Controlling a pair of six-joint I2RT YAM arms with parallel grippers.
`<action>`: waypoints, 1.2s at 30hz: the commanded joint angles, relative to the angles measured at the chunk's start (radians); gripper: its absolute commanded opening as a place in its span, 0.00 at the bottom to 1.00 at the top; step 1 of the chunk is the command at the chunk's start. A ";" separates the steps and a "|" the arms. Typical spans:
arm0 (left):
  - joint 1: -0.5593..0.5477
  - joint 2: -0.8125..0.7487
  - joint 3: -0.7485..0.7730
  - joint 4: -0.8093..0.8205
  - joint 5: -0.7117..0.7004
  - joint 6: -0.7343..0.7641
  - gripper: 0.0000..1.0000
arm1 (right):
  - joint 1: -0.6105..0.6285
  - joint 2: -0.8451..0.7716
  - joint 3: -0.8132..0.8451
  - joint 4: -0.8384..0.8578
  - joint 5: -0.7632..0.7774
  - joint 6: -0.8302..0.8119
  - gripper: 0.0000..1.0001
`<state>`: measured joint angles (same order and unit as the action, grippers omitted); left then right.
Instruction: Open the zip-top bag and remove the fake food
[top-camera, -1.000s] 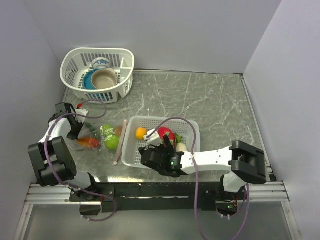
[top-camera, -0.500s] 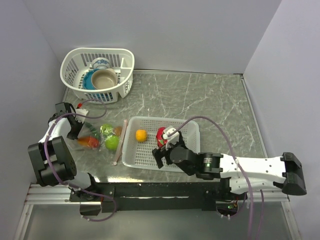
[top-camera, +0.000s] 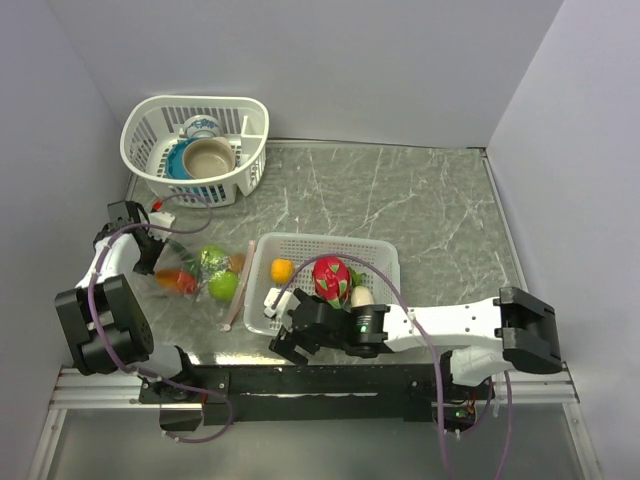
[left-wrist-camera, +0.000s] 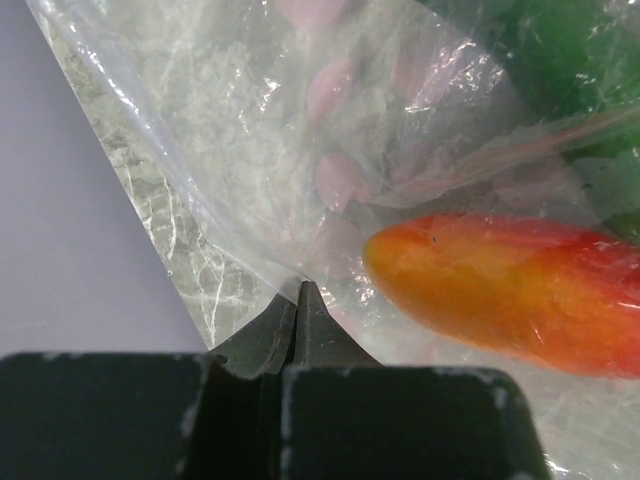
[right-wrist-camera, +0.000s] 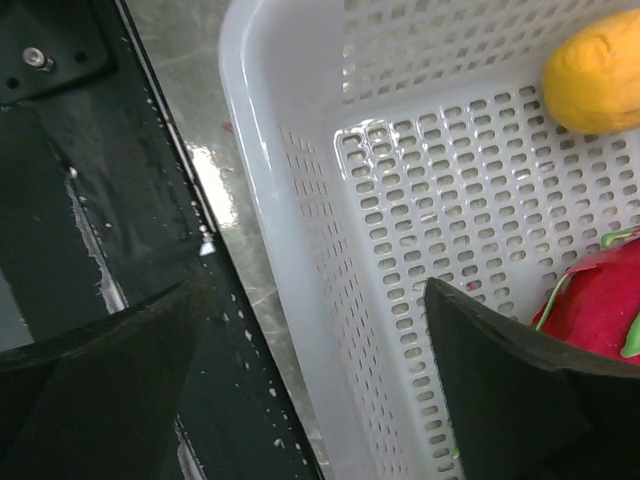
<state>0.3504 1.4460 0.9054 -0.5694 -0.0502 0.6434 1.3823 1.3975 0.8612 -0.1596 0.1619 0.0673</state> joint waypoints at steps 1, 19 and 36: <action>0.005 -0.030 0.035 -0.012 0.023 0.007 0.01 | -0.008 0.066 0.087 -0.059 0.027 -0.015 0.78; 0.010 0.004 0.053 -0.003 0.024 0.006 0.01 | -0.184 0.014 -0.086 0.021 0.349 -0.363 0.00; 0.012 -0.021 0.027 0.008 0.026 0.025 0.01 | -0.491 0.029 -0.125 0.137 -0.030 -0.867 0.07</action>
<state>0.3550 1.4532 0.9283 -0.5728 -0.0414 0.6460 0.9100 1.3994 0.7578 -0.0288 0.1436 -0.7002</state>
